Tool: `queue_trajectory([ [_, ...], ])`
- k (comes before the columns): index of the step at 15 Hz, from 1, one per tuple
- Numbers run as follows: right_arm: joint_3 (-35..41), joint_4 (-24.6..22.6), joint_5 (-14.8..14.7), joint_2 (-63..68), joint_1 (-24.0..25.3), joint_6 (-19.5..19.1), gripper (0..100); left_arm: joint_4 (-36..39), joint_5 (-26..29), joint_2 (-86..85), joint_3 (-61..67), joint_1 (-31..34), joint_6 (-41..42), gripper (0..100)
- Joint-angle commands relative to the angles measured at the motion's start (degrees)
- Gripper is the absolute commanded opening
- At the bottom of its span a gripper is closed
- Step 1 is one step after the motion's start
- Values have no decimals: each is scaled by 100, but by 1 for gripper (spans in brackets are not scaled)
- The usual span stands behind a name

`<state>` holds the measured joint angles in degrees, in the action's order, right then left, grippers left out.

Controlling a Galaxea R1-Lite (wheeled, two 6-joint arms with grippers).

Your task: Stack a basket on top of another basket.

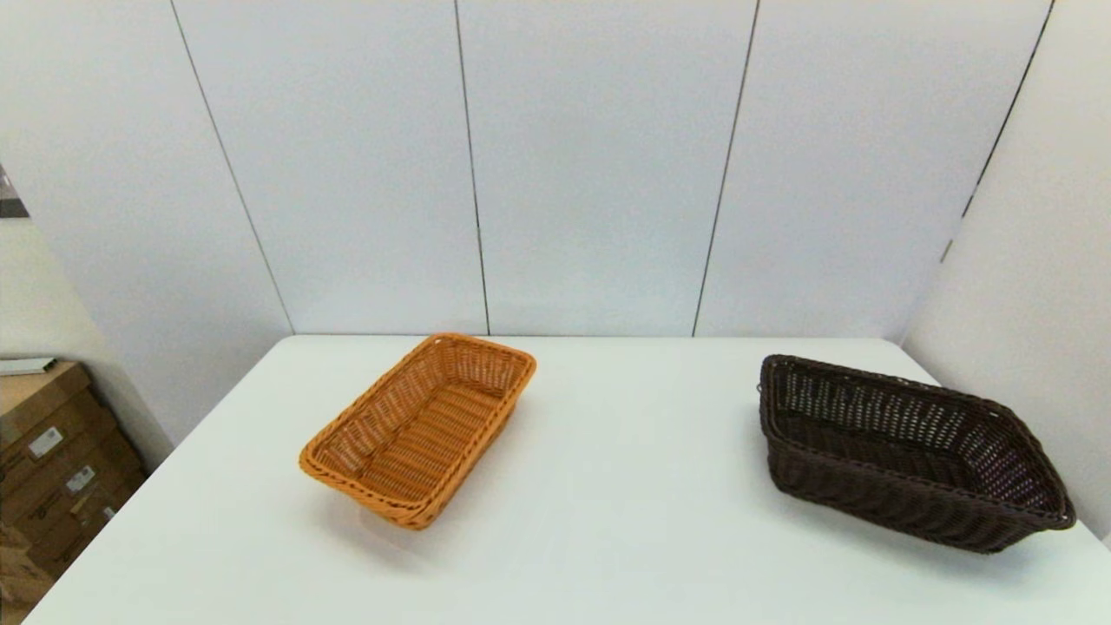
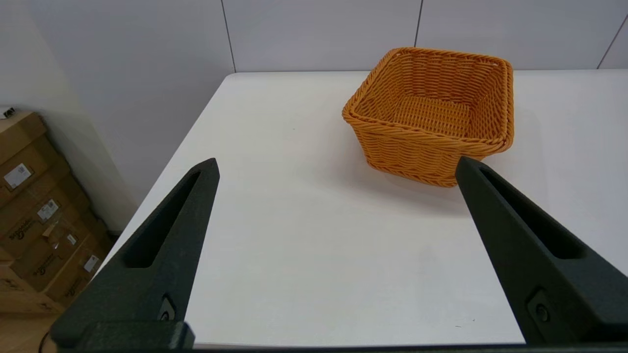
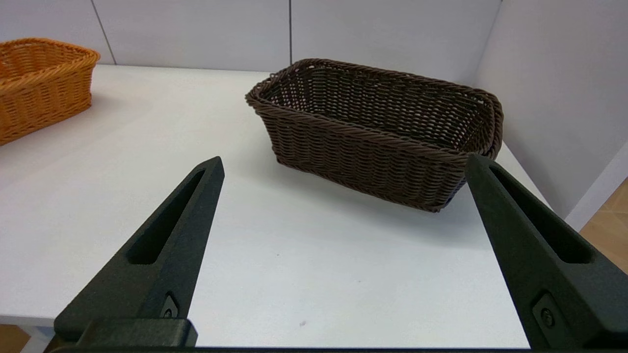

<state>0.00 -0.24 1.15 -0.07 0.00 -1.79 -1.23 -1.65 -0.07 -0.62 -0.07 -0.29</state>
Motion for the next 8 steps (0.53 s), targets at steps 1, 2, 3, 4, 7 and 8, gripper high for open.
queue_trajectory([
  [1, 0, -2, 8, 7, 0, -5, 100, 0, -2, -1, 1, -1, 20, 100],
  [2, 0, -2, 8, 7, 0, -5, 100, 0, -2, -1, 1, -1, -15, 100],
  [3, 0, -2, 0, 7, 0, -5, 100, 0, -2, -1, 1, -1, -32, 100],
  [4, 0, -2, 8, 7, 0, -5, 100, 0, -2, -1, 9, -1, -23, 100],
  [7, -9, -2, 8, 7, 0, -5, 100, 0, -2, -1, 9, -1, -32, 100],
  [8, 0, -2, 8, 7, 0, -5, 100, 0, -2, -1, 9, -1, -23, 100],
])
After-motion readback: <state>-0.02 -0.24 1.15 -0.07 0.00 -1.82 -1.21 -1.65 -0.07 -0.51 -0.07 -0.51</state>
